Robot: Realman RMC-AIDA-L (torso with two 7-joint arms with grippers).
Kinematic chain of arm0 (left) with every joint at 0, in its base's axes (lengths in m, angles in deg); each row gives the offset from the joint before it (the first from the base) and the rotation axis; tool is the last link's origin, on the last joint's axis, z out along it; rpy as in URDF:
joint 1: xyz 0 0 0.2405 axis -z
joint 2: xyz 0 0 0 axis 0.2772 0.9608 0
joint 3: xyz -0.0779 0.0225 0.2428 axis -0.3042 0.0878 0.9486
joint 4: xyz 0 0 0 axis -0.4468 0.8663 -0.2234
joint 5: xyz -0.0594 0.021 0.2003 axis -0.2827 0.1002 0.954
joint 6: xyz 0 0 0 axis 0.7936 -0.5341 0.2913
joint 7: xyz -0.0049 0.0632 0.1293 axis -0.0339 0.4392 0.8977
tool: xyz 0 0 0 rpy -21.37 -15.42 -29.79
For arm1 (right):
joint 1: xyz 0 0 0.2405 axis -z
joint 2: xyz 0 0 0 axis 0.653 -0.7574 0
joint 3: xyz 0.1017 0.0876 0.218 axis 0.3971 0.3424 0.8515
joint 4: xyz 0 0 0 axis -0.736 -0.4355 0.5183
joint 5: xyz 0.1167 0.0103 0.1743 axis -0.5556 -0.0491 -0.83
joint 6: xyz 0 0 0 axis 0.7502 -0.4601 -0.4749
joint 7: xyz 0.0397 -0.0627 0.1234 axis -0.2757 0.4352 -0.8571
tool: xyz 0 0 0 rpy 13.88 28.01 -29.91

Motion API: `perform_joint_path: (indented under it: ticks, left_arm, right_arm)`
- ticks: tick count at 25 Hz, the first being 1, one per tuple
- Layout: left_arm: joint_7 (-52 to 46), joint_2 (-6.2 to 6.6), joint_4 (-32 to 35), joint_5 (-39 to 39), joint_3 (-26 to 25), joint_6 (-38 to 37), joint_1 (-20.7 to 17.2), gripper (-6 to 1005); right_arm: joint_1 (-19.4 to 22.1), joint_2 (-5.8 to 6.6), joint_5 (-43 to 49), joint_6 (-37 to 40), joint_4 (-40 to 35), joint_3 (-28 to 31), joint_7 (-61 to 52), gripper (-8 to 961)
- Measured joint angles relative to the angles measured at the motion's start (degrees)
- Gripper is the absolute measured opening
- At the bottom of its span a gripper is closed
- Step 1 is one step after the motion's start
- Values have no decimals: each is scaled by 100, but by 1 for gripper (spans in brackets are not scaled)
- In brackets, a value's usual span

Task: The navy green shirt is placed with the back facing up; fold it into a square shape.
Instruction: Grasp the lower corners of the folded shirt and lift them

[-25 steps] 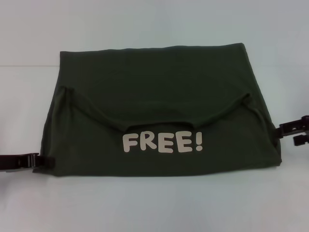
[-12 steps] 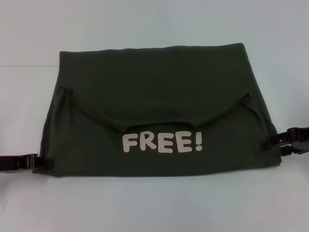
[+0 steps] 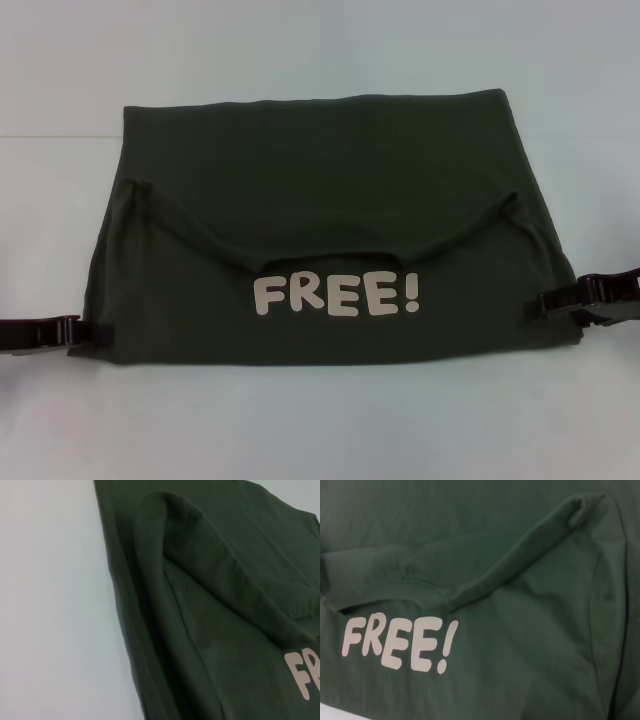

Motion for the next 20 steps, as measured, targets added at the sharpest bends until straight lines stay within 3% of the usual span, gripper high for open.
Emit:
perform_joint_path:
  ticks: [11, 16, 20]
  left_arm:
    - [-9, 0, -10, 0, -20, 1, 14, 36]
    - [-18, 0, -13, 0, -20, 1, 12, 36]
    - [-47, 0, -6, 0, -20, 1, -3, 35]
  right_arm:
    - [-45, -51, -27, -17, 68, -43, 5, 825]
    - [14, -76, -38, -4, -46, -5, 65, 750]
    - [20, -79, -36, -8, -30, -14, 70, 617]
